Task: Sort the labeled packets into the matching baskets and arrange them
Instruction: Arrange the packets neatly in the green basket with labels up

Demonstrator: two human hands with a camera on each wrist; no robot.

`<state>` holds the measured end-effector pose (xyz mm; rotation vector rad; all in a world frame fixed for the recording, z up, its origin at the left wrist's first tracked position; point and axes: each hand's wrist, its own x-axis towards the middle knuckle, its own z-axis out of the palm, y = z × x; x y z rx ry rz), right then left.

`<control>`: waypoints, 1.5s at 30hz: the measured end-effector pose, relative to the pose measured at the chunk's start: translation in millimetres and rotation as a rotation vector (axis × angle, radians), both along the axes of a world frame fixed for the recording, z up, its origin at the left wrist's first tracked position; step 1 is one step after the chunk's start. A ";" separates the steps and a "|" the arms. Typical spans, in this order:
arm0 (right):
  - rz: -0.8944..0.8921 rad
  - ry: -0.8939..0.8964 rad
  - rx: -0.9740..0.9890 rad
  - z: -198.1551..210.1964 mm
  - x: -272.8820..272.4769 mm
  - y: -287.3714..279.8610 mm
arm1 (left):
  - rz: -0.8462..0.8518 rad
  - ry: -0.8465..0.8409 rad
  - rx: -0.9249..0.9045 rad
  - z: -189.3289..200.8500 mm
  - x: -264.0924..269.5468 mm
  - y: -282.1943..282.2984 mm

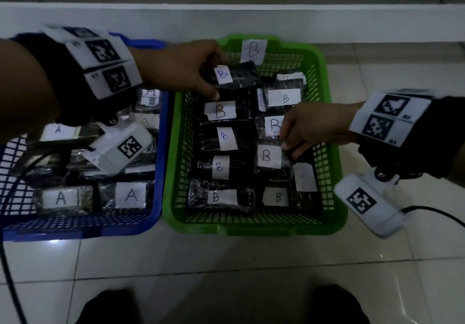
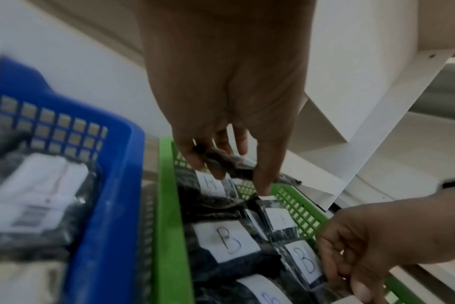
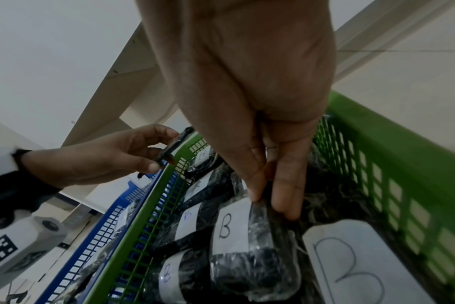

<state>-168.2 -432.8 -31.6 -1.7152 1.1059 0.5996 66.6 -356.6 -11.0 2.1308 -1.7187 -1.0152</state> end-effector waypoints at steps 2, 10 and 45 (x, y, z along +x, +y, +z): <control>-0.021 -0.014 -0.020 0.1 -0.4 2.1 | -0.023 0.025 0.049 8.0 6.6 3.9; -0.044 -0.046 -0.105 12.6 1.5 -17.5 | -0.328 0.120 0.285 2.8 -41.9 40.5; -0.040 -0.118 -0.111 -5.4 -10.0 5.7 | -0.596 0.008 0.102 -45.0 -67.3 79.6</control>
